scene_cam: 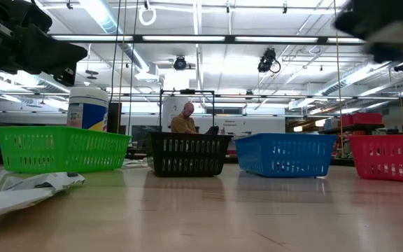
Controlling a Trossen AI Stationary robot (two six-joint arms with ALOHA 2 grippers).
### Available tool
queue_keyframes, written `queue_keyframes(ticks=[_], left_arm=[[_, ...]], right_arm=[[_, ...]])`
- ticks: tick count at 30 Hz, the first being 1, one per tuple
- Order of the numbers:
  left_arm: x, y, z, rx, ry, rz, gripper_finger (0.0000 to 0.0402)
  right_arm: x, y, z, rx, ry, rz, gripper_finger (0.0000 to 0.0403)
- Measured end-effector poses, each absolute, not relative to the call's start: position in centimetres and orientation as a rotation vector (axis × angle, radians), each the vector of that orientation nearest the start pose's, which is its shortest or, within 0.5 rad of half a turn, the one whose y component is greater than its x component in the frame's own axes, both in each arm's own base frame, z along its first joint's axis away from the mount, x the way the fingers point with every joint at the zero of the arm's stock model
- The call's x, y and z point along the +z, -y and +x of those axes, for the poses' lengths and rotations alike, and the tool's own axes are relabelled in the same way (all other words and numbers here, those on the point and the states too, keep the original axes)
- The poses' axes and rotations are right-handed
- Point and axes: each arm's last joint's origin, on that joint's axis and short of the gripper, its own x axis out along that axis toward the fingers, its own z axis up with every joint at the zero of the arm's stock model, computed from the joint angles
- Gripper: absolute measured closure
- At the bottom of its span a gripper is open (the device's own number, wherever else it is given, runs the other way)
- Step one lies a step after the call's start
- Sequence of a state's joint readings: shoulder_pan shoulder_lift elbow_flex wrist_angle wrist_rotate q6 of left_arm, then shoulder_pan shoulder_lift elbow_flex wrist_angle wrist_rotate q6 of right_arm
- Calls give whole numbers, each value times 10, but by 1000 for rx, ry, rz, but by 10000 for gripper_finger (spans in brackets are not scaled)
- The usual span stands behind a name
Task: Pick & Place First Aid Supplies
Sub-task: Put the alcohol pad into the blue basket
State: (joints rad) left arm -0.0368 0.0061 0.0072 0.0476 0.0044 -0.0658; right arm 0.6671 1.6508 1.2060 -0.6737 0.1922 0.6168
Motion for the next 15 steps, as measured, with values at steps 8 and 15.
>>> queue_keyframes(ticks=[8, 15], left_arm=[[170, 4, 97, -43, 47, -67, 369], [170, 4, 97, -43, 47, -67, 369]], right_arm=[[246, -143, 301, -23, -1080, 81, 226], [253, -87, 318, -144, -1119, 87, 226]])
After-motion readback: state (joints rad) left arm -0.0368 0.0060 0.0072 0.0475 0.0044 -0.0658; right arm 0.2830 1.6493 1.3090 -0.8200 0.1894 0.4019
